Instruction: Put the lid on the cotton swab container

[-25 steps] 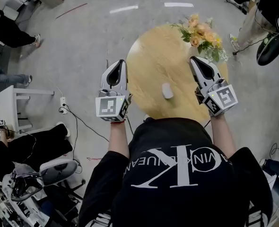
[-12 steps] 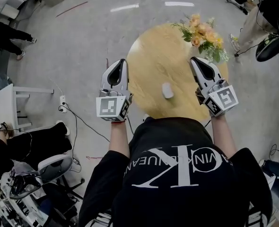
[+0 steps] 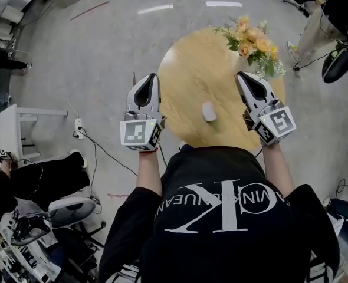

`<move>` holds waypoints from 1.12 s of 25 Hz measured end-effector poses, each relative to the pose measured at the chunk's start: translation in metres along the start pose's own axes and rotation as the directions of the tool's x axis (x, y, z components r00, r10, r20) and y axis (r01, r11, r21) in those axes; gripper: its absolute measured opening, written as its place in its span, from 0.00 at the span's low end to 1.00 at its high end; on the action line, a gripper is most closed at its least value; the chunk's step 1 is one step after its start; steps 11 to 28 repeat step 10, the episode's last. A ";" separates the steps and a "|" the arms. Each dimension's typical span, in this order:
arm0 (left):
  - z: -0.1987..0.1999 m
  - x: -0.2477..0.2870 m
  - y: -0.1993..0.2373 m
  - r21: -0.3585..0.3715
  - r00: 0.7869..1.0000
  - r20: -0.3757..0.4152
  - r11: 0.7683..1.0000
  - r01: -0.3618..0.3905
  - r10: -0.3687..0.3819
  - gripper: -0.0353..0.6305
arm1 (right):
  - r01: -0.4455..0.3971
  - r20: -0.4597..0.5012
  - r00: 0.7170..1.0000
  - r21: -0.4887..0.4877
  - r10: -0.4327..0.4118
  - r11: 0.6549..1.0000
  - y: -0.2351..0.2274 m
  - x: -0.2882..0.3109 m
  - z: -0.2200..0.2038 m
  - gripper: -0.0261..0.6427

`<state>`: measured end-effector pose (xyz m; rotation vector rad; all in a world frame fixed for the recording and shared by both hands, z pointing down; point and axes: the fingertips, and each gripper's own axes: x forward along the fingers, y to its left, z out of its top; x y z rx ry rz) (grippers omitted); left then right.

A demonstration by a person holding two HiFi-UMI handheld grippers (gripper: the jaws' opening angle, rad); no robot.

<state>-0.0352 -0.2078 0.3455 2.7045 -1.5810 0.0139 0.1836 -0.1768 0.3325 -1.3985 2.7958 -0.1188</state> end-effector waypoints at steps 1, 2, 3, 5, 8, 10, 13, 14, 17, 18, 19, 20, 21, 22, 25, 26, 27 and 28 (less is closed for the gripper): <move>0.001 -0.001 0.000 -0.001 1.000 -0.001 1.000 0.001 -0.001 0.07 | 0.001 -0.003 1.000 0.001 -0.001 1.000 0.001 0.000 0.000 0.07; 0.001 -0.001 0.000 -0.002 1.000 -0.001 1.000 0.001 -0.001 0.07 | 0.002 -0.004 1.000 0.002 -0.002 1.000 0.002 -0.001 0.000 0.07; 0.002 -0.002 0.000 -0.002 1.000 -0.001 1.000 0.001 -0.001 0.07 | 0.004 -0.005 1.000 0.002 -0.004 1.000 0.003 -0.001 0.001 0.07; 0.003 -0.004 0.001 -0.002 1.000 0.000 1.000 0.001 -0.001 0.07 | 0.005 -0.002 1.000 0.002 -0.005 1.000 0.005 -0.001 0.003 0.07; 0.006 -0.006 0.002 -0.004 1.000 0.002 1.000 0.000 0.000 0.07 | 0.003 -0.001 1.000 0.000 -0.003 1.000 0.008 -0.001 0.006 0.07; 0.007 -0.008 0.003 -0.006 1.000 0.002 1.000 -0.001 0.001 0.07 | 0.001 -0.003 1.000 -0.001 -0.001 1.000 0.010 -0.001 0.006 0.07; 0.007 -0.008 0.003 -0.006 1.000 0.002 1.000 -0.001 0.001 0.07 | 0.001 -0.003 1.000 -0.001 -0.001 1.000 0.010 -0.001 0.006 0.07; 0.007 -0.008 0.003 -0.006 1.000 0.002 1.000 -0.001 0.001 0.07 | 0.001 -0.003 1.000 -0.001 -0.001 1.000 0.010 -0.001 0.006 0.07; 0.007 -0.008 0.003 -0.006 1.000 0.002 1.000 -0.001 0.001 0.07 | 0.001 -0.003 1.000 -0.001 -0.001 1.000 0.010 -0.001 0.006 0.07; 0.007 -0.008 0.003 -0.006 1.000 0.002 1.000 -0.001 0.001 0.07 | 0.001 -0.003 1.000 -0.001 -0.001 1.000 0.010 -0.001 0.006 0.07; 0.007 -0.008 0.003 -0.006 1.000 0.002 1.000 -0.001 0.001 0.07 | 0.001 -0.003 1.000 -0.001 -0.001 1.000 0.010 -0.001 0.006 0.07; 0.007 -0.008 0.003 -0.006 1.000 0.002 1.000 -0.001 0.001 0.07 | 0.001 -0.003 1.000 -0.001 -0.001 1.000 0.010 -0.001 0.006 0.07; 0.007 -0.008 0.003 -0.006 1.000 0.002 1.000 -0.001 0.001 0.07 | 0.001 -0.003 1.000 -0.001 -0.001 1.000 0.010 -0.001 0.006 0.07; 0.007 -0.008 0.003 -0.006 1.000 0.002 1.000 -0.001 0.001 0.07 | 0.001 -0.003 1.000 -0.001 -0.001 1.000 0.010 -0.001 0.006 0.07; 0.007 -0.008 0.003 -0.006 1.000 0.002 1.000 -0.001 0.001 0.07 | 0.001 -0.003 1.000 -0.001 -0.001 1.000 0.010 -0.001 0.006 0.07; 0.007 -0.008 0.003 -0.006 1.000 0.002 1.000 -0.001 0.001 0.07 | 0.001 -0.003 1.000 -0.001 -0.001 1.000 0.010 -0.001 0.006 0.07; 0.007 -0.008 0.003 -0.006 1.000 0.002 1.000 -0.001 0.001 0.07 | 0.001 -0.003 1.000 -0.001 -0.001 1.000 0.010 -0.001 0.006 0.07; 0.007 -0.008 0.003 -0.006 1.000 0.002 1.000 -0.001 0.001 0.07 | 0.001 -0.003 1.000 -0.001 -0.001 1.000 0.010 -0.001 0.006 0.07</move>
